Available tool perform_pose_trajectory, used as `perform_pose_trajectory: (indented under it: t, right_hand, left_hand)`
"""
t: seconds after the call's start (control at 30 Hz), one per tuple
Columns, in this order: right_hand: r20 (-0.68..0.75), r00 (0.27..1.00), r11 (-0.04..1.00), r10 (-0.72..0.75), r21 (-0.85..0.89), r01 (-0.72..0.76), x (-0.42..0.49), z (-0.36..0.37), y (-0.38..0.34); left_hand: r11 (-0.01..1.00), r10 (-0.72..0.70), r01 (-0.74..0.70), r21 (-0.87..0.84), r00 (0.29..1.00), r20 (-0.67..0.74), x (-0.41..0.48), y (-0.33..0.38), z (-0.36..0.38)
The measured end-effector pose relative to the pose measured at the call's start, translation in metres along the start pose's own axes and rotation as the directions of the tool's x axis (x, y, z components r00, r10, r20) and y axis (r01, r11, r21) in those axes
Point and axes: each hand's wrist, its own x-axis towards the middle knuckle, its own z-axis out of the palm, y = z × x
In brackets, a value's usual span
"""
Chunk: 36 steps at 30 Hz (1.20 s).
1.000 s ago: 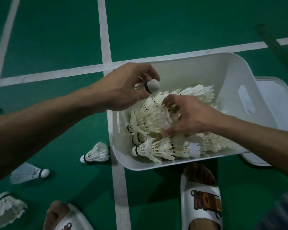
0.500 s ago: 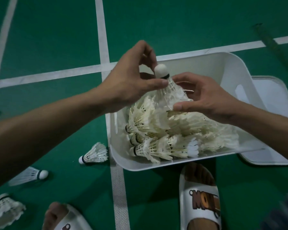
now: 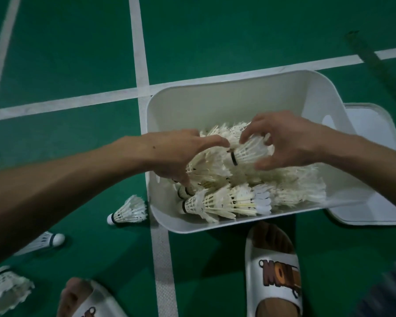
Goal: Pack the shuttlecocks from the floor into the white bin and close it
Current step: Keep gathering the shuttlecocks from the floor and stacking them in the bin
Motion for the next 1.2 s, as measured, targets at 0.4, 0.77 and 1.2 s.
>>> perform_pose_trajectory:
  t: [0.4,0.77,1.2]
  right_hand:
    - [0.075,0.994,0.960,0.076,0.262,-0.094,-0.001,0.006,-0.013]
    - [0.055,0.995,0.976,0.079,0.198,-0.088,0.007,0.013,-0.012]
    - [-0.070,0.996,0.997,-0.054,-0.054,0.051,0.019,-0.043,-0.072]
  left_hand:
    - [1.000,0.026,-0.026,0.002,0.999,-0.041,0.011,-0.005,0.006]
    - [0.998,0.046,-0.042,0.056,0.996,-0.082,0.015,-0.002,0.009]
    - [0.993,-0.009,0.060,0.106,0.902,-0.431,-0.035,-0.018,-0.022]
